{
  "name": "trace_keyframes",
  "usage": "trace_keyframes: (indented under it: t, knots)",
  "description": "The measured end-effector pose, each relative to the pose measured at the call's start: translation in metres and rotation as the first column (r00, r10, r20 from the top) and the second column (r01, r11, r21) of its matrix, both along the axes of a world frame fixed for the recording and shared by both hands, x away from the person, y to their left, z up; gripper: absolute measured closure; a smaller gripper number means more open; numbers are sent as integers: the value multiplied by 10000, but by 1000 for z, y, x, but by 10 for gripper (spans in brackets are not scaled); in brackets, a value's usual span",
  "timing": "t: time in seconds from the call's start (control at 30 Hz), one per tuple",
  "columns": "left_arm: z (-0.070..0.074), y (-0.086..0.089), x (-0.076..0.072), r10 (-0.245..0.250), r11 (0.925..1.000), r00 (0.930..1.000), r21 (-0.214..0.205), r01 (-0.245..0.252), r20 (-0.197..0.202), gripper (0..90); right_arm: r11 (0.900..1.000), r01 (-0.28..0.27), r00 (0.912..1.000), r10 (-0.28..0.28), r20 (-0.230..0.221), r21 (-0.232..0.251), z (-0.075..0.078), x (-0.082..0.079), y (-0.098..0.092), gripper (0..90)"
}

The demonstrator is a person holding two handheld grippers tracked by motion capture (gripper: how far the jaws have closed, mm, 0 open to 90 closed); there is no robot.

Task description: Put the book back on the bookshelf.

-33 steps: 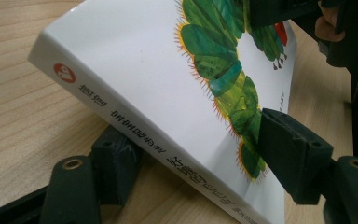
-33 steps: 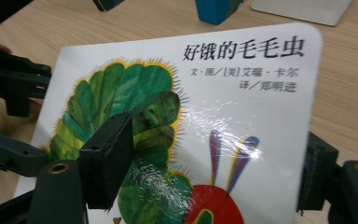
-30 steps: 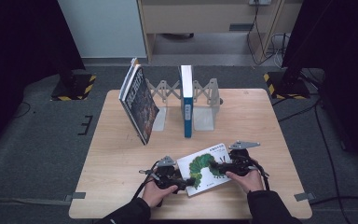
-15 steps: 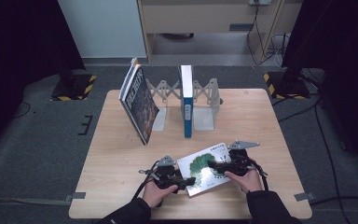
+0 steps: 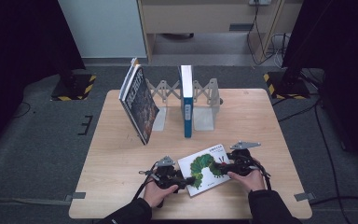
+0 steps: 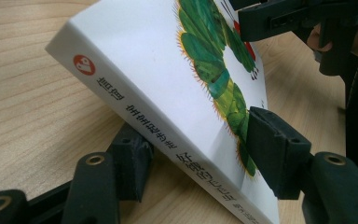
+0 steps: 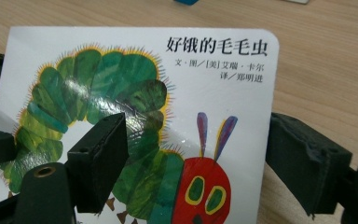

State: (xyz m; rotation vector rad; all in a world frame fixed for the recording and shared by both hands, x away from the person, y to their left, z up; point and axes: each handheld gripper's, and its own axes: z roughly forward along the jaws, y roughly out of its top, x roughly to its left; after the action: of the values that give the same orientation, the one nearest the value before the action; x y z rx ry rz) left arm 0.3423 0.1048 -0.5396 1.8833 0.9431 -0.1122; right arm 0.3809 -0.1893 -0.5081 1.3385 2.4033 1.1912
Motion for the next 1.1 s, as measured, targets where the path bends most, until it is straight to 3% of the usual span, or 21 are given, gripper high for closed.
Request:
trace_keyframes:
  t: [0.23, 0.37, 0.53, 0.83, 1.1]
  knots:
    - [1, 0, 0, -207, 9998, 9998, -50, 207, 42, 424, 9996, 110, 9997, -105, -203, 253, -2, 1, -1, 216]
    - [2, -4, -2, -557, 9983, 9982, -166, 561, 223, 454, 9993, 80, 9999, -85, 128, 377, 0, 0, 0, 230]
    - [8, -10, -6, -744, 9972, 9955, 4, 745, 591, 507, 9981, -114, 9987, 84, 505, 605, 4, -1, 2, 248]
    - [15, -6, -4, -730, 9972, 9966, -150, 736, 374, 593, 9963, -159, 9980, 106, 623, 846, 7, -1, 1, 256]
    - [24, 1, -1, -365, 9985, 9992, -398, 372, 187, 690, 9957, -251, 9986, 207, 494, 888, 6, -1, 1, 267]
